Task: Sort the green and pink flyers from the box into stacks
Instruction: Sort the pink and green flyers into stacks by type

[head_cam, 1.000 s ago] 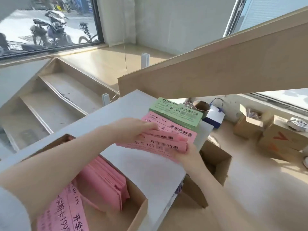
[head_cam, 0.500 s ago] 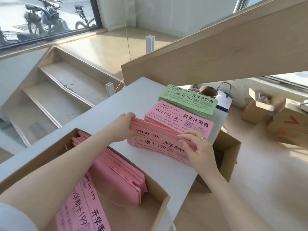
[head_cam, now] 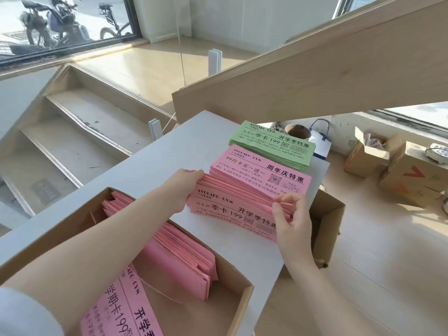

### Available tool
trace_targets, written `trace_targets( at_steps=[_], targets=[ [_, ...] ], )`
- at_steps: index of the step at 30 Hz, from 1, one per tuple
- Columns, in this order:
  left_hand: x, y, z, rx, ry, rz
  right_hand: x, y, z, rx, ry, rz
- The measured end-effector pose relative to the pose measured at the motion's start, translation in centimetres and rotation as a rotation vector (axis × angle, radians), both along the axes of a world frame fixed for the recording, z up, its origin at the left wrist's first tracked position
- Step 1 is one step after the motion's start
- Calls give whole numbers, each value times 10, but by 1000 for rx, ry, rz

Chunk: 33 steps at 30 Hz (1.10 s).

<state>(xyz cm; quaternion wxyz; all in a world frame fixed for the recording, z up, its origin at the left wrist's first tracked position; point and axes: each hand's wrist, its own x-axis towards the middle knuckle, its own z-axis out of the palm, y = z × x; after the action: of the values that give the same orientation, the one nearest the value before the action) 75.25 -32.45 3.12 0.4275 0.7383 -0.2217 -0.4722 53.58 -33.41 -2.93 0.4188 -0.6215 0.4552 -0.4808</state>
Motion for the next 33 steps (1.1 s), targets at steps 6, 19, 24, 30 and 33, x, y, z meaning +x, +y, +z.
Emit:
trace_targets(
  at_steps=[6,19,24,30,33],
  targets=[
    [-5,0,-4,-27,233,245,2,0,-3,30,-123,-41],
    [16,6,-12,131,-47,-277,-28,2,-27,189,-79,240],
    [14,7,-13,54,-2,-310,-19,-2,-25,261,-94,226],
    [16,3,3,-196,-39,-319,-27,-6,4,109,-144,167],
    [23,0,6,-172,-101,-409,-31,-9,1,112,-91,231]
  ],
)
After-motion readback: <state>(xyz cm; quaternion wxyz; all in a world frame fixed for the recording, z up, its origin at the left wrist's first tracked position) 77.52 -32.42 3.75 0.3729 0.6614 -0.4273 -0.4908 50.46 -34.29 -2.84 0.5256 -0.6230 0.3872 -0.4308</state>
